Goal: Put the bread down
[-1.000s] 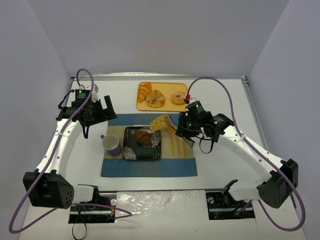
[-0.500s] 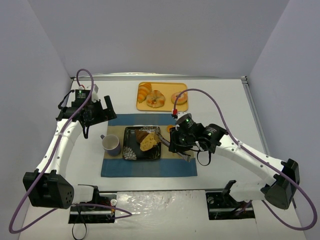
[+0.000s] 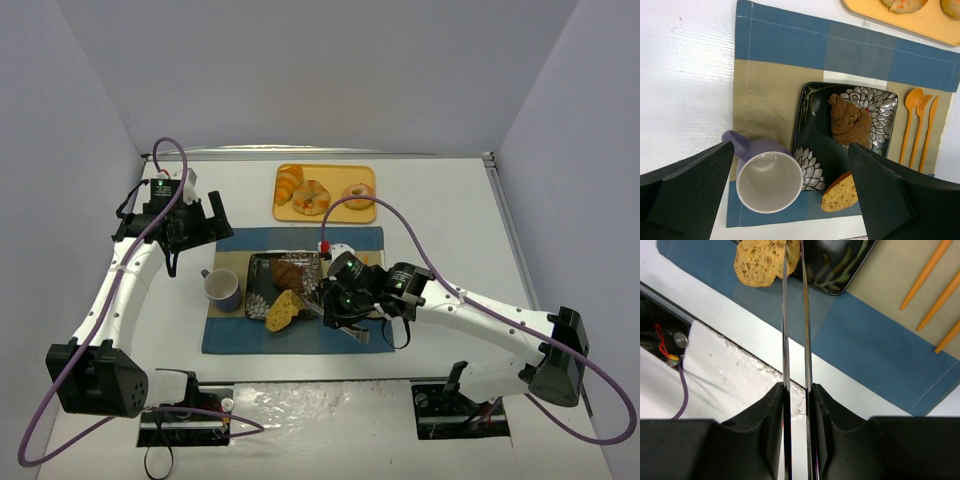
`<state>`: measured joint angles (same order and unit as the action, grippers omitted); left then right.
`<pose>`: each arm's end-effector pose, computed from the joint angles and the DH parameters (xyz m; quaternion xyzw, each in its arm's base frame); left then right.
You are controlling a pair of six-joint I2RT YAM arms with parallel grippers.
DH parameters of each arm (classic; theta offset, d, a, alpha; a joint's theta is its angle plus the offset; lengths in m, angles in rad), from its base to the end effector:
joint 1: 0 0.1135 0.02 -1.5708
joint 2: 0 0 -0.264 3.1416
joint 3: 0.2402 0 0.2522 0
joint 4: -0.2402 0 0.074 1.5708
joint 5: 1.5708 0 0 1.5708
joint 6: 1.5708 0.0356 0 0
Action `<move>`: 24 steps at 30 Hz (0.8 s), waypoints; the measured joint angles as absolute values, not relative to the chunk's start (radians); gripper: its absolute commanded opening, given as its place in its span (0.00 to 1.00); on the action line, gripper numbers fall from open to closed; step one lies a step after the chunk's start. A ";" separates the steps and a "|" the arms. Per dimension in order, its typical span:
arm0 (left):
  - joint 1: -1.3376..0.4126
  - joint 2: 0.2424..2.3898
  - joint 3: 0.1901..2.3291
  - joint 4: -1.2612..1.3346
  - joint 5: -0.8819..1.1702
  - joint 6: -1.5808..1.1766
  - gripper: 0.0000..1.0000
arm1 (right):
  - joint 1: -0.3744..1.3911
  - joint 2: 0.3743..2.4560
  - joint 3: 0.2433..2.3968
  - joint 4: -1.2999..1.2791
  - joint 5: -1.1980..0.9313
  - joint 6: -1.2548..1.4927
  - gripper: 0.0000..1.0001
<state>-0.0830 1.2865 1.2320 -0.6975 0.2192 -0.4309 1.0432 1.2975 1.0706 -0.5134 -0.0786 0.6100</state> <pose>0.2717 -0.0304 0.3392 -0.1149 0.9056 -0.1976 0.3572 0.1394 0.2448 0.2972 -0.2120 0.8895 0.3209 0.2466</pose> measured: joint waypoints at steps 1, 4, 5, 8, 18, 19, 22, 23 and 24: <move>-0.083 1.287 1.232 -0.698 0.219 -0.431 0.97 | 1.049 1.308 1.072 -0.514 -0.073 0.610 0.00; -0.083 1.287 1.232 -0.698 0.219 -0.431 0.97 | 1.062 1.346 1.083 -0.514 -0.054 0.611 0.00; -0.083 1.287 1.232 -0.698 0.219 -0.431 0.97 | 1.064 1.357 1.088 -0.514 -0.048 0.611 0.00; -0.083 1.287 1.232 -0.698 0.218 -0.431 0.97 | 1.067 1.379 1.104 -0.514 -0.020 0.615 0.00; -0.083 1.287 1.232 -0.698 0.215 -0.430 0.97 | 1.068 1.396 1.140 -0.513 0.031 0.630 0.32; -0.083 1.287 1.232 -0.698 0.215 -0.430 0.97 | 1.068 1.396 1.141 -0.514 0.031 0.631 0.37; -0.083 1.287 1.232 -0.698 0.215 -0.430 0.97 | 1.068 1.395 1.142 -0.513 0.032 0.633 0.48; -0.083 1.287 1.232 -0.698 0.215 -0.430 0.97 | 1.068 1.395 1.142 -0.513 0.032 0.633 0.53; -0.083 1.287 1.232 -0.698 0.215 -0.430 0.97 | 1.069 1.395 1.142 -0.513 0.032 0.636 0.55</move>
